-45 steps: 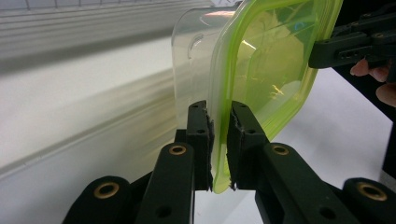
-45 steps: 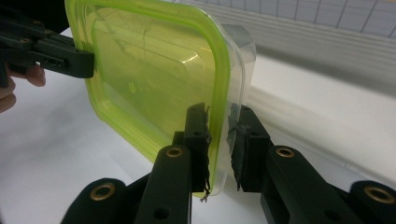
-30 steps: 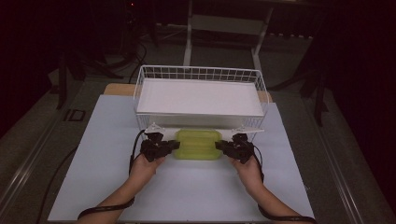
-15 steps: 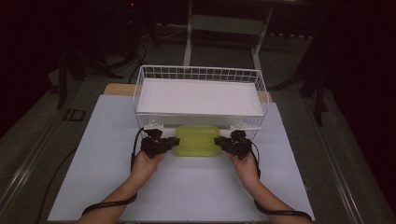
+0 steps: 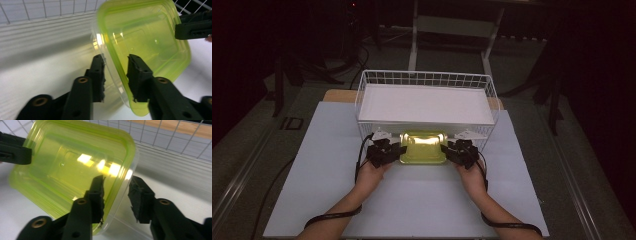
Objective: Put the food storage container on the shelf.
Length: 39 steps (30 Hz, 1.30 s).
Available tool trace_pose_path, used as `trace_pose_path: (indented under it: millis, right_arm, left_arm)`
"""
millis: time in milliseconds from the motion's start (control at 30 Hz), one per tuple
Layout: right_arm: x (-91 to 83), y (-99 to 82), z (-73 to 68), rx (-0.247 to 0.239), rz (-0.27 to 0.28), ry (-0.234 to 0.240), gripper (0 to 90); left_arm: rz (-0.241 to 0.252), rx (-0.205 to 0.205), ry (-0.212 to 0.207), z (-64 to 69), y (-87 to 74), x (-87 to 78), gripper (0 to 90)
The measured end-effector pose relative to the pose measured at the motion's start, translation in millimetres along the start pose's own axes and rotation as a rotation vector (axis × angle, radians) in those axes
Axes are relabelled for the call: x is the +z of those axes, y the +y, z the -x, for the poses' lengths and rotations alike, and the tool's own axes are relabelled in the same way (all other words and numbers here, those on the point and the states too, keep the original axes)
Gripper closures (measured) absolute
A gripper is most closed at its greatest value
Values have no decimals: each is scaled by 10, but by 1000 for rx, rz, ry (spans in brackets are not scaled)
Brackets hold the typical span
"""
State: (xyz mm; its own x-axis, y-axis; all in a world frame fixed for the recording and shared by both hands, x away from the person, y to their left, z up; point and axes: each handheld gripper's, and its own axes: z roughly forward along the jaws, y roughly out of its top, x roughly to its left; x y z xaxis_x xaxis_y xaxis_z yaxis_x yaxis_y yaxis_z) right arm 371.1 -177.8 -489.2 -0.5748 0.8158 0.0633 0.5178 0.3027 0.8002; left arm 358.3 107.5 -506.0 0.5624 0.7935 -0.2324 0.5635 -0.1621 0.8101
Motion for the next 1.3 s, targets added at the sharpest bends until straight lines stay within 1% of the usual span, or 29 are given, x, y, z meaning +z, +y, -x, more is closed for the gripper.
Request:
trace_pose_path:
  millis: [33,67,100,133,167,200,233,267,333,400,433,467,567,600,633,700,733,767,833,867,933,1000,1033,1067,1100,1167,1233,1267,1300]
  right_arm:
    - [13,-2,-8,-3,-4,-2,604]
    - [13,-2,-8,-3,-4,-2,604]
    - [18,-5,-10,-4,-2,-8,601]
    - [23,-8,1,9,2,-3,598]
    - [25,-9,4,10,4,-3,581]
    - [29,-10,-2,6,3,-15,558]
    - [39,-8,-7,-2,-3,-25,539]
    - [42,-8,-10,-5,-2,-39,532]
    - [48,-1,1,2,-3,-32,506]
    - [42,4,2,8,-1,-28,500]
    - [36,5,-5,6,-1,-24,497]
    - [26,4,-16,-4,2,-27,491]
    - [-18,0,-42,-18,21,-26,484]
    - [-39,-2,-45,-16,24,-17,484]
    - [-56,-4,-55,-9,25,-5,483]
    - [-96,-14,-89,-21,31,2,481]
    - [-114,-19,-102,-30,32,10,480]
    - [-135,-24,-126,-28,29,16,476]
    - [-173,-29,-166,-32,31,38,463]
    - [-191,-30,-191,-37,35,41,452]
    - [-228,-24,-232,-52,45,55,429]
    - [-261,-13,-274,-45,50,77,427]
    - [-271,-9,-296,-49,49,80,426]
    - [-279,-7,-319,-53,50,84,426]
    - [-282,-9,-337,-55,51,94,426]
    - [-284,-20,-376,-54,47,102,433]
    - [-269,-43,-404,-44,37,128,444]
    - [-260,-61,-424,-44,31,132,479]
    - [-249,-80,-448,-53,22,134,493]
  left_arm:
    - [8,1,6,8,-3,9,605]
    - [8,1,6,8,-3,9,603]
    - [19,-17,5,-2,-3,19,603]
    - [23,-16,11,-5,-1,23,587]
    - [21,-13,19,-8,4,27,564]
    - [18,-15,23,-13,10,34,554]
    - [16,-30,23,-23,16,42,529]
    - [19,-34,28,-33,18,47,519]
    - [31,-28,27,-44,19,53,517]
    - [43,-30,30,-47,25,49,494]
    - [44,-27,33,-49,30,46,489]
    - [48,-29,40,-51,32,36,457]
    - [72,-28,44,-67,33,-19,450]
    - [79,-17,47,-73,36,-49,450]
    - [83,-19,38,-76,37,-75,450]
    - [91,-25,29,-64,32,-132,449]
    - [94,-27,16,-57,29,-165,446]
    - [96,-17,10,-51,24,-194,431]
    - [95,-14,-5,-27,10,-253,424]
    - [97,-11,-14,-14,-1,-283,400]
    - [98,-9,-32,14,-22,-340,385]
    - [94,-1,-54,32,-46,-394,348]
    - [93,9,-82,33,-62,-425,338]
    - [101,29,-95,35,-78,-459,293]
    - [109,39,-95,40,-92,-493,272]
    - [130,27,-100,40,-113,-562,265]
    - [155,6,-130,32,-144,-637,217]
    - [159,5,-136,39,-164,-669,190]
    - [162,16,-133,52,-188,-700,160]
